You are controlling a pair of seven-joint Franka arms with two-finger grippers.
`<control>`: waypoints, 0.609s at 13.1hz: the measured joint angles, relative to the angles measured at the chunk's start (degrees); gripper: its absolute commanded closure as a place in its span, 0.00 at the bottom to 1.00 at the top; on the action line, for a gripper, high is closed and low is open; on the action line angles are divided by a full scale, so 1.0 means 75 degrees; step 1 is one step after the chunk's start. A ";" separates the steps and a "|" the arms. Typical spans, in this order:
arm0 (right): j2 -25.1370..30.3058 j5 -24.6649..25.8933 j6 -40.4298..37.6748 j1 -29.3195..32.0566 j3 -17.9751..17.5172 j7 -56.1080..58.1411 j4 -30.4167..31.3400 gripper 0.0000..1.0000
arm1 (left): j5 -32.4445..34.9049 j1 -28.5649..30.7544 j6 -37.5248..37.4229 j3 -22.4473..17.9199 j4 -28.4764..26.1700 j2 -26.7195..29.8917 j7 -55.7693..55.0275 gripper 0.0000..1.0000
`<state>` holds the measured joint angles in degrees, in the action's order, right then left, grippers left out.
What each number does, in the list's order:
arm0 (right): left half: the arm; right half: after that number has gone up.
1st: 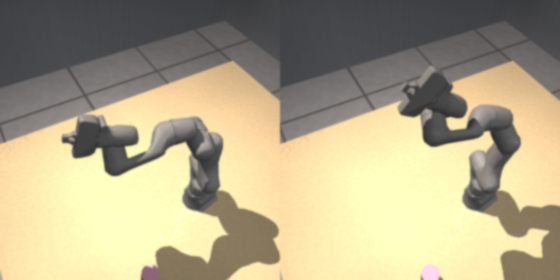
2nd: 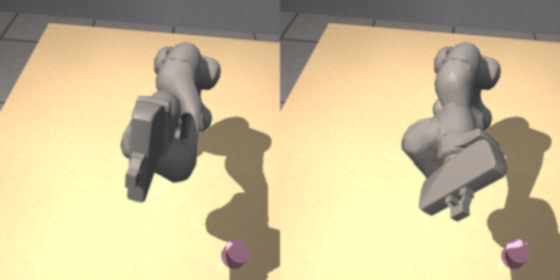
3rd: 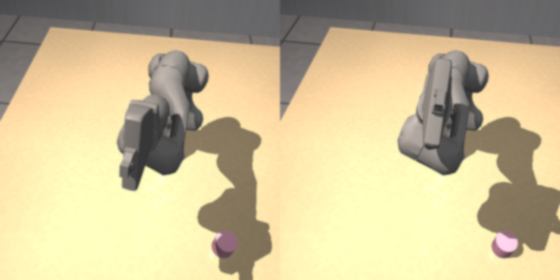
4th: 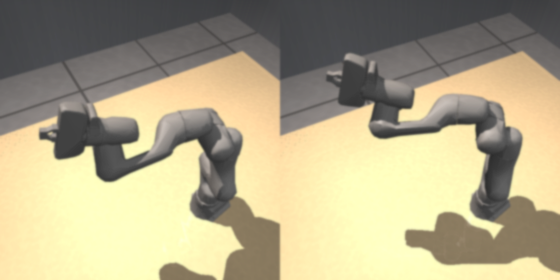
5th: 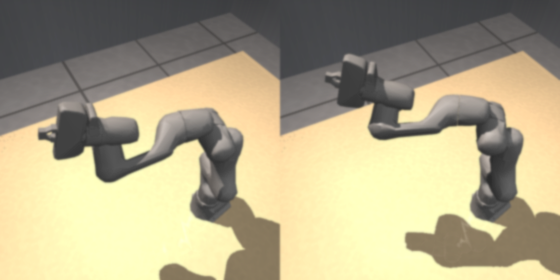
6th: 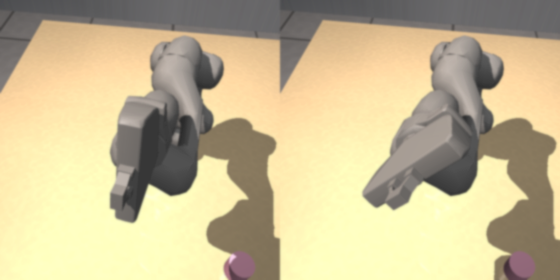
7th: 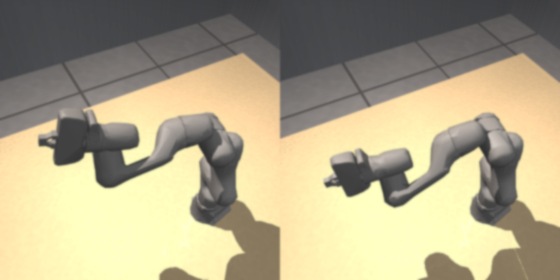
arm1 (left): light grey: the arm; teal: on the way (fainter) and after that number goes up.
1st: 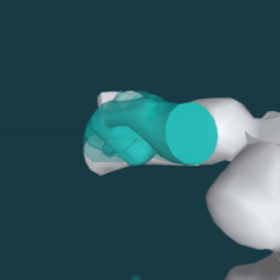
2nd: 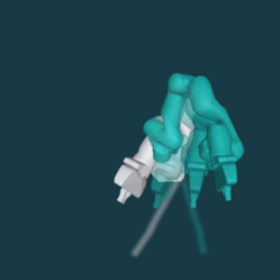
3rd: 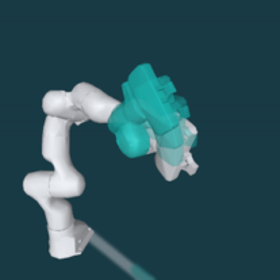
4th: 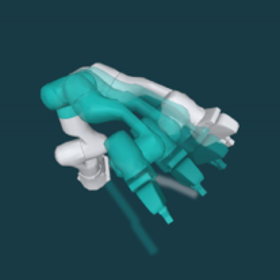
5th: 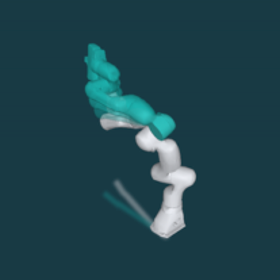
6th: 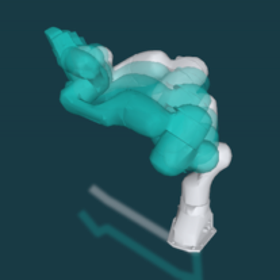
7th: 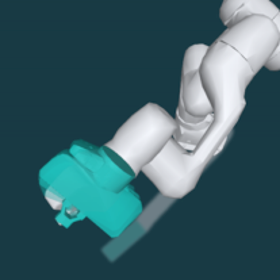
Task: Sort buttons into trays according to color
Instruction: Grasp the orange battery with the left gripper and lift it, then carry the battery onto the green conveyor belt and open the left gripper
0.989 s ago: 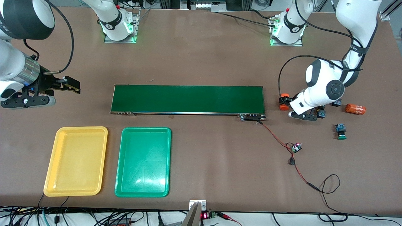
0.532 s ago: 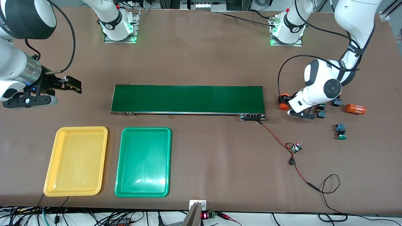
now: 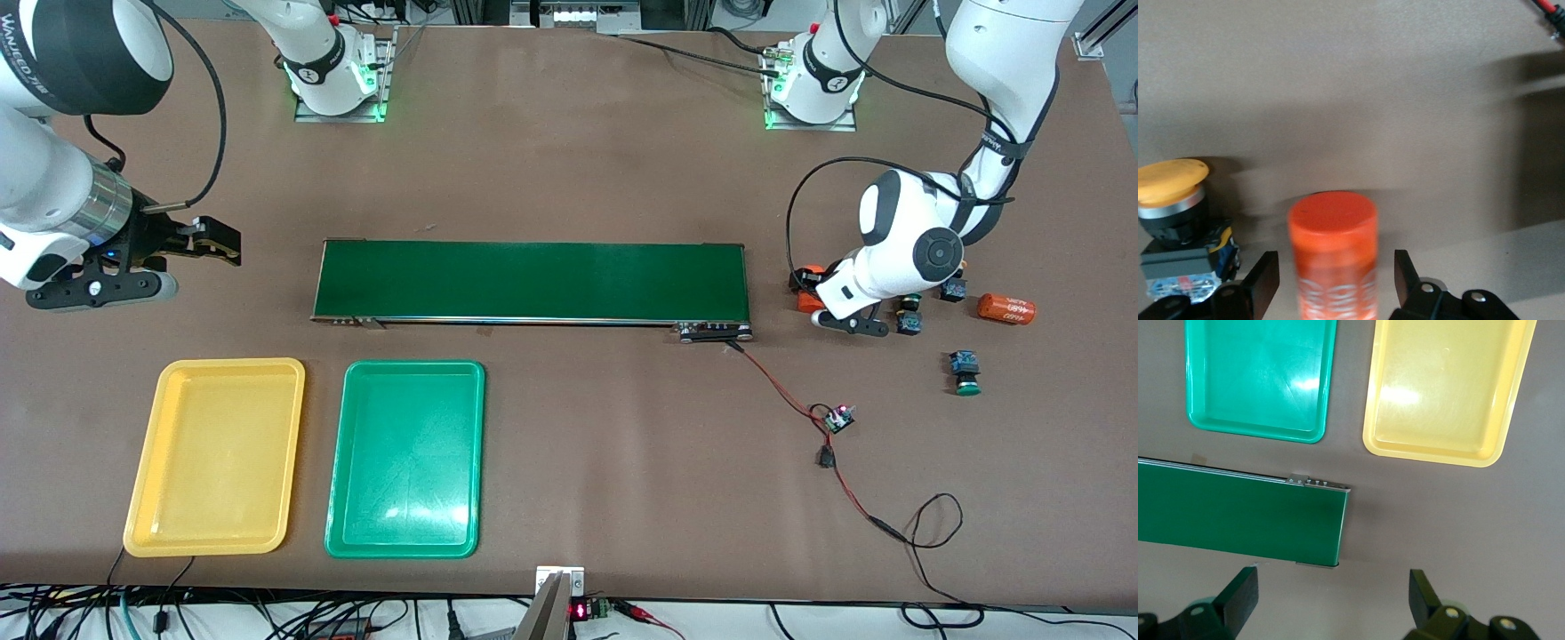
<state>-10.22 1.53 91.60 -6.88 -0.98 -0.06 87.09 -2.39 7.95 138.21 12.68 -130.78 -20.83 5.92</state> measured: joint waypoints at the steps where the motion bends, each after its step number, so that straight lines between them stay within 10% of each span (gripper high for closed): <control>1: 0.0000 0.0000 0.0001 -0.0050 -0.0002 -0.0041 0.0000 0.00 | 0.0000 0.0000 0.0003 0.0026 0.0000 0.0002 0.0000 0.79; 4: -0.0048 0.0000 0.0080 -0.0107 -0.0001 -0.0086 0.0002 0.00 | 0.0000 0.0003 0.0014 0.0041 0.0000 0.0012 0.0000 1.00; 8: -0.0174 0.0000 0.0311 -0.0134 -0.0002 -0.0126 0.0003 0.00 | 0.0002 0.0018 0.0012 0.0043 0.0010 0.0056 0.0093 1.00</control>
<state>-11.53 1.53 93.93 -7.88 -1.00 -1.00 87.11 -2.38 8.08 138.30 13.01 -130.70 -20.42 6.61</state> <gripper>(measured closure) 0.000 0.498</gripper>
